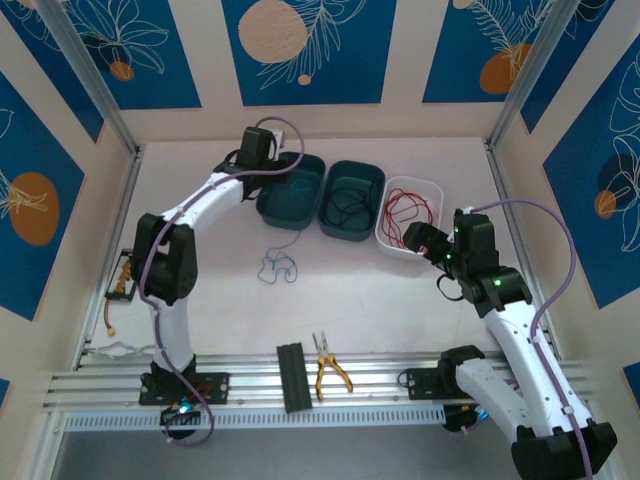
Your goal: Untangle the cables
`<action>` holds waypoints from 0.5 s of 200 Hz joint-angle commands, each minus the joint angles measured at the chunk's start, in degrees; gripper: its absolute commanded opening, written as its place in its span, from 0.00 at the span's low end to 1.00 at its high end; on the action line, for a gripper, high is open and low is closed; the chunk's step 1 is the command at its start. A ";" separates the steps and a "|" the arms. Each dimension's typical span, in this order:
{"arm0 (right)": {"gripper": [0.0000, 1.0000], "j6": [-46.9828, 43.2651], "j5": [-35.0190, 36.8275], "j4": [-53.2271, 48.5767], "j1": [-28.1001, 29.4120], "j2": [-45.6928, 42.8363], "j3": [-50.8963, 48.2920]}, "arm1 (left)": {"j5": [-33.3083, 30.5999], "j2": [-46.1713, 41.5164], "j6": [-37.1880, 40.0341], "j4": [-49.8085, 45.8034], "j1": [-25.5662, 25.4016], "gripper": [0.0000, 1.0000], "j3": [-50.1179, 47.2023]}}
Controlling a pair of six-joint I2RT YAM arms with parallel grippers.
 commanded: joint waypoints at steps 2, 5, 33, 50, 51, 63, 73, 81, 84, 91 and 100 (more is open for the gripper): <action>0.99 0.85 0.07 -1.35 0.50 -0.78 1.95 | -5.04 2.99 2.47 -2.70 -0.62 0.00 4.20; 0.99 0.84 0.14 -1.39 0.51 -0.80 2.00 | -5.13 3.40 2.41 -2.78 -0.61 0.00 4.45; 0.99 1.01 -0.02 -1.46 0.58 -0.83 1.65 | -5.19 6.14 2.11 -1.28 -1.00 0.00 5.01; 0.99 1.08 -0.07 -1.48 0.81 -0.83 1.51 | -5.42 7.21 2.36 0.75 -1.26 0.05 4.54; 0.99 1.09 -0.09 -1.50 0.79 -0.83 1.46 | -5.42 7.28 2.42 0.82 -1.33 0.05 4.54; 0.99 1.17 -0.12 -1.52 1.08 -0.83 1.47 | -4.74 8.16 2.64 1.21 -1.40 0.07 4.75; 0.99 1.10 0.02 -1.61 1.28 -0.83 1.43 | -4.00 8.80 3.03 0.90 -1.56 0.10 5.07; 0.99 1.01 0.19 -1.75 1.42 -0.83 1.48 | -3.47 9.09 3.40 0.47 -1.67 0.17 5.24; 0.99 1.01 0.23 -1.83 1.51 -0.83 1.46 | -3.34 9.18 3.53 0.36 -1.75 0.18 5.24; 0.99 0.97 0.44 -1.95 1.55 -0.83 1.45 | -3.13 9.19 3.82 0.02 -1.82 0.22 5.20; 0.99 0.93 0.60 -2.00 1.73 -0.92 1.45 | -2.98 9.02 4.19 -0.37 -1.93 0.27 5.15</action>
